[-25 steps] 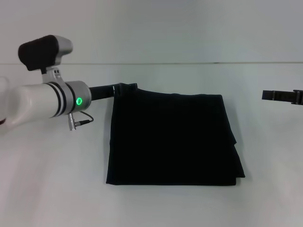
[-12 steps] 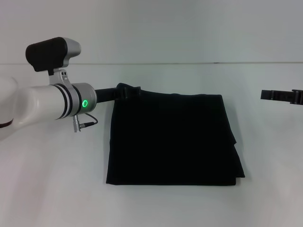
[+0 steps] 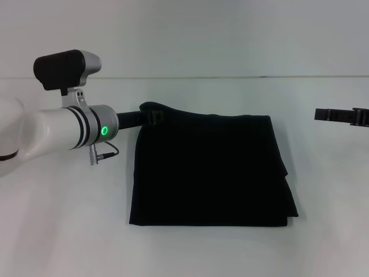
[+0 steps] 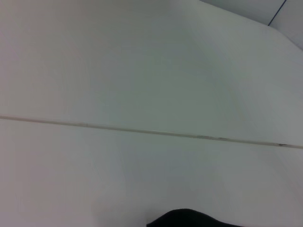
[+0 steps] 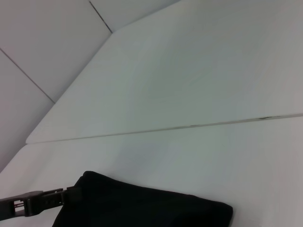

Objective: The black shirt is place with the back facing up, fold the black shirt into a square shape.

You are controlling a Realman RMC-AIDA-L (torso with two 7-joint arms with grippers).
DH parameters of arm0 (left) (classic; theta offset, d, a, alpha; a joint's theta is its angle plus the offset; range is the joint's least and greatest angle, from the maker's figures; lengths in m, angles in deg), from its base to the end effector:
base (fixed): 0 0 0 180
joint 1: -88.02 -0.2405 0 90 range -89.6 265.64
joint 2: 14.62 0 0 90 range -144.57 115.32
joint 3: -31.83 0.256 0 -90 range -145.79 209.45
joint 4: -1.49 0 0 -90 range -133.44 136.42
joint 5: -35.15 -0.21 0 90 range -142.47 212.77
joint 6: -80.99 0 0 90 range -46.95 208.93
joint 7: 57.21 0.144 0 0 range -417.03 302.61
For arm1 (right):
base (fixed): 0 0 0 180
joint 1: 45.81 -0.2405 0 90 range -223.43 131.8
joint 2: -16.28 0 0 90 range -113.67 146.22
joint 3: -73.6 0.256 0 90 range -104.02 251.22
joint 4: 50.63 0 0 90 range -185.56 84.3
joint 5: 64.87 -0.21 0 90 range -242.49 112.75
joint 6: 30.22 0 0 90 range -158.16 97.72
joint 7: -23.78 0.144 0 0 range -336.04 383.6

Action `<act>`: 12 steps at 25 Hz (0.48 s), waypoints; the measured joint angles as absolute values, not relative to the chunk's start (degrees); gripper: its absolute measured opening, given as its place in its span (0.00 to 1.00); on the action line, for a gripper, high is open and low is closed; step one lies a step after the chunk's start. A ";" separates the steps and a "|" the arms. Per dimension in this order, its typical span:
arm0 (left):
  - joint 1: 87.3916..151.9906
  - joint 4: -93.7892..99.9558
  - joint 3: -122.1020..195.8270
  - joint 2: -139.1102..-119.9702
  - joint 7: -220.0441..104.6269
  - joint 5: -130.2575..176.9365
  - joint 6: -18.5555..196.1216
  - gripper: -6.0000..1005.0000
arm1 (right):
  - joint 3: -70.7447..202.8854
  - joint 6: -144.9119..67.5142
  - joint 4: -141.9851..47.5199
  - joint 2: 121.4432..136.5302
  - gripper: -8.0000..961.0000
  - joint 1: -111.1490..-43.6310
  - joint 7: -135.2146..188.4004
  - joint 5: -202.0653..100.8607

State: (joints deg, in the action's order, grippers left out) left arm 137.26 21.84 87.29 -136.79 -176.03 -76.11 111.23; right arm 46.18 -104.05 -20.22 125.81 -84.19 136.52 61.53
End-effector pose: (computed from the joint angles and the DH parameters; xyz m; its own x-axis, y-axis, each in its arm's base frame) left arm -0.2323 0.4438 -0.0708 0.4330 0.6875 0.5829 0.8967 -0.2628 -0.3561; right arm 0.3014 0.3976 0.0673 0.4215 -0.7066 -0.5683 -0.9001 -0.4021 -0.1676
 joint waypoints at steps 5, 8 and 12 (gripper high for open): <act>137.30 21.84 87.14 -136.73 -176.03 -75.90 111.22 0.32 | 46.17 -104.05 -20.22 125.86 0.71 -84.22 136.53 61.56; 137.25 21.96 87.00 -136.72 -176.03 -75.72 111.22 0.23 | 46.18 -104.05 -20.22 125.86 0.71 -84.22 136.53 61.58; 137.24 22.21 86.78 -136.55 -176.23 -75.67 111.22 0.12 | 46.18 -104.05 -20.22 125.86 0.71 -84.22 136.54 61.60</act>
